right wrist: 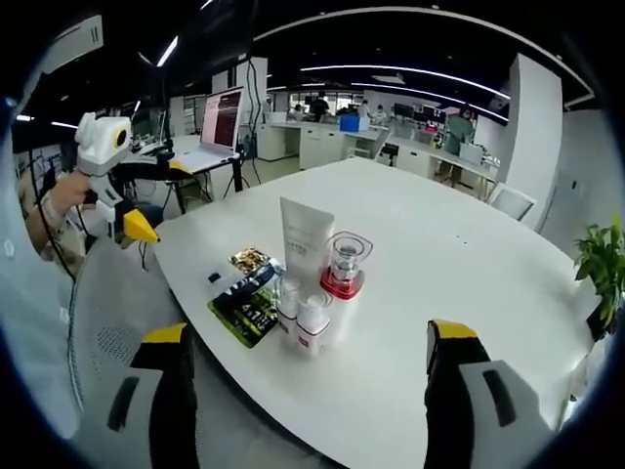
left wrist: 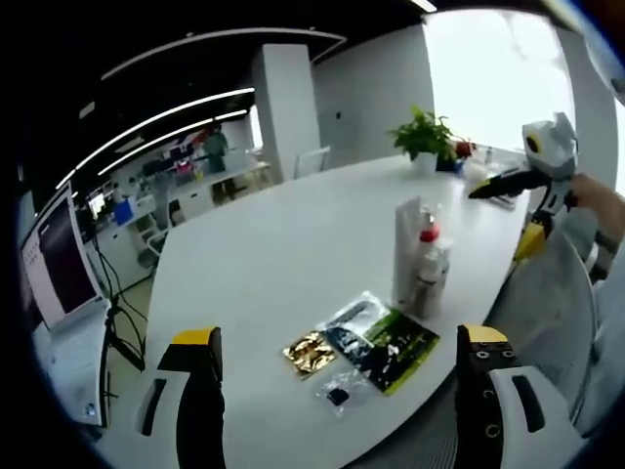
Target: Arrange the skincare products in the storage area until every visible bottle or jar stands upright without overlapping.
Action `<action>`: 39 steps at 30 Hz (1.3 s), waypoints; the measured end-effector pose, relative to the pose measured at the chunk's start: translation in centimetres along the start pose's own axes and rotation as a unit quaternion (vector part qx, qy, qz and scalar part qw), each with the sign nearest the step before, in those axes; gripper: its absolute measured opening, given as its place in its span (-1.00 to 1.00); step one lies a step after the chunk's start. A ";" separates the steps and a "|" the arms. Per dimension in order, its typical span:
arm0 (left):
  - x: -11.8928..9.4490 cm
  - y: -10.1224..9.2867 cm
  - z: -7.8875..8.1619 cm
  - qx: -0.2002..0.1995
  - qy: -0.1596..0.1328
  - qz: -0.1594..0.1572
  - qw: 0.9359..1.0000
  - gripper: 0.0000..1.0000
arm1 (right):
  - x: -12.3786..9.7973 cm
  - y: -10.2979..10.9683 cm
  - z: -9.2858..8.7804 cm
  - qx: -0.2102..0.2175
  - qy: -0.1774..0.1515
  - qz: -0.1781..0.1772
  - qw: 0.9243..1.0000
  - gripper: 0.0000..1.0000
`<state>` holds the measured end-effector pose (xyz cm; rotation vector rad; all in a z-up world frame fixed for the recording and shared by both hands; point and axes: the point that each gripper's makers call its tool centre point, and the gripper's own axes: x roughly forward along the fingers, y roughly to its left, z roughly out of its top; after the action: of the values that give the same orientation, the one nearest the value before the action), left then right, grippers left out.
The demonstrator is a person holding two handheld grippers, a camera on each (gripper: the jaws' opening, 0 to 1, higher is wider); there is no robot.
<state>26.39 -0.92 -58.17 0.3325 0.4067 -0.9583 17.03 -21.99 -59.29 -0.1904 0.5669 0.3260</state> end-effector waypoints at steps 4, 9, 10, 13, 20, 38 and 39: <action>-0.2 0.0 -0.1 -0.001 -0.002 0.004 1.000 0.94 | 0.0 0.0 0.1 -0.002 -0.001 0.001 1.000 0.99; -0.4 0.2 -0.3 -0.006 -0.003 0.009 1.000 0.94 | 0.1 0.0 0.1 -0.002 0.002 0.002 1.000 0.99; -0.4 0.2 -0.4 -0.006 -0.002 0.008 1.000 0.94 | 0.2 0.0 -0.1 -0.002 0.005 0.003 1.000 0.99; -0.3 0.2 -0.5 -0.008 -0.002 0.008 1.000 0.94 | 0.3 0.1 -0.1 -0.002 0.007 0.005 1.000 0.99; -0.1 0.1 -0.7 -0.008 0.002 0.006 1.000 0.94 | 0.3 0.1 -0.3 0.000 0.009 0.005 1.000 0.99; -0.1 -0.3 -1.0 -0.009 0.006 0.003 1.000 0.94 | 0.3 0.1 -0.8 0.001 0.017 0.007 1.000 0.99; -0.1 -0.3 -1.0 -0.009 0.006 0.004 1.000 0.94 | 0.3 0.1 -0.8 0.001 0.016 0.007 1.000 0.99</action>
<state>25.94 -0.57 -59.00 0.3226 0.4242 -0.9455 16.86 -22.00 -60.13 -0.1899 0.6012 0.3353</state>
